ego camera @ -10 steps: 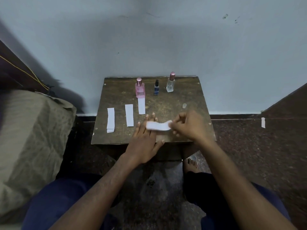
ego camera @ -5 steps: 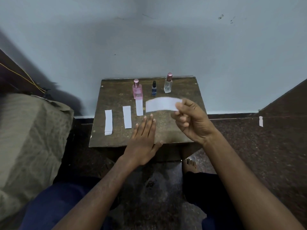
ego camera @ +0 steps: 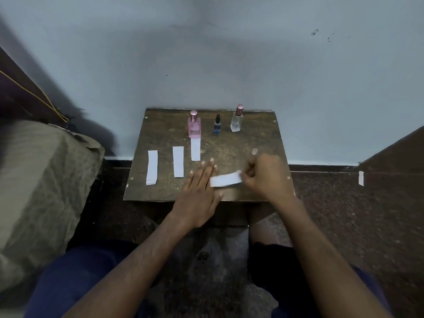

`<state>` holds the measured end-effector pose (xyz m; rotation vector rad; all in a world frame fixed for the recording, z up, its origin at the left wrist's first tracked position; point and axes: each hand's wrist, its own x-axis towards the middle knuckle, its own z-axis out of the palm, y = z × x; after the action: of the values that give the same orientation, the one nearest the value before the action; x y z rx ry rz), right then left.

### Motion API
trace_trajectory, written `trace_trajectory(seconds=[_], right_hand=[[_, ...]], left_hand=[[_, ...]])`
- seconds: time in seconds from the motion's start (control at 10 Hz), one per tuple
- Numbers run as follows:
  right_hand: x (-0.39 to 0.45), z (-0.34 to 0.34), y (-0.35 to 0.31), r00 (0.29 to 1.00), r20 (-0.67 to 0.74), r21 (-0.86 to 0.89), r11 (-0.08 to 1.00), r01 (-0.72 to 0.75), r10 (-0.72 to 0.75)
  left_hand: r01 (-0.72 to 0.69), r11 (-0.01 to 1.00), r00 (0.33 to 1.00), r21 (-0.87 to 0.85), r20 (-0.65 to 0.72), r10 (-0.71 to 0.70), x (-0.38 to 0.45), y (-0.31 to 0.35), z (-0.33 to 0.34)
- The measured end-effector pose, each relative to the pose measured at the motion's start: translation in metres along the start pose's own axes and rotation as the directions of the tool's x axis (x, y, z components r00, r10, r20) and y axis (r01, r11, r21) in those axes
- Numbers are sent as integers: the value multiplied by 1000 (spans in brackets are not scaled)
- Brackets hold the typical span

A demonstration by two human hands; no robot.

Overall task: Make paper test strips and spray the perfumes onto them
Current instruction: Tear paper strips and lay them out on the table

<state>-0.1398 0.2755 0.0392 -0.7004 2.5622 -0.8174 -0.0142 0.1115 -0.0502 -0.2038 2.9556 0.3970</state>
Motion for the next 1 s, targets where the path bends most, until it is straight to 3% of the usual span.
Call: trace_trajectory(seconds=[0.1,0.2,0.3,0.4,0.5,0.6,0.7,0.8,0.9,1.0], right_hand=[[-4,-2,0,995,-99,386,922,34,5],[-9,-15,-12,975,136,985,130,-114,-175],[-3,-10,-12,970,219,911,378,-164,-108],[4,1,-3,997,-10,178,981,-78,81],[2,-6,-2,976,179,905,410,-115,-122],[-2,-15,-7,848,197,848,-349,-400,-492],[3,-6,-3,933,325,861,458,-223,-157],[6,4,9,987,138,390,912,-125,76],[5,2,11,986,150,424,897,-125,67],[6,1,10,985,165,433,895,-111,42]], left_hand=[[-3,1000,1000,3,5,3,0,0,-1],[6,1000,1000,-8,11,-6,0,-1,1],[-6,1000,1000,-6,6,6,1,-1,1],[-3,1000,1000,-22,0,3,1,-1,-1],[-8,999,1000,-41,-11,7,1,-1,-1],[-13,999,1000,-48,-9,13,1,-1,-2],[-40,990,997,-137,-66,31,5,-5,-7],[-38,897,977,-441,-206,-60,9,-5,-27],[80,638,953,-766,-128,-273,10,-3,-47],[148,412,952,-899,17,-305,8,0,-56]])
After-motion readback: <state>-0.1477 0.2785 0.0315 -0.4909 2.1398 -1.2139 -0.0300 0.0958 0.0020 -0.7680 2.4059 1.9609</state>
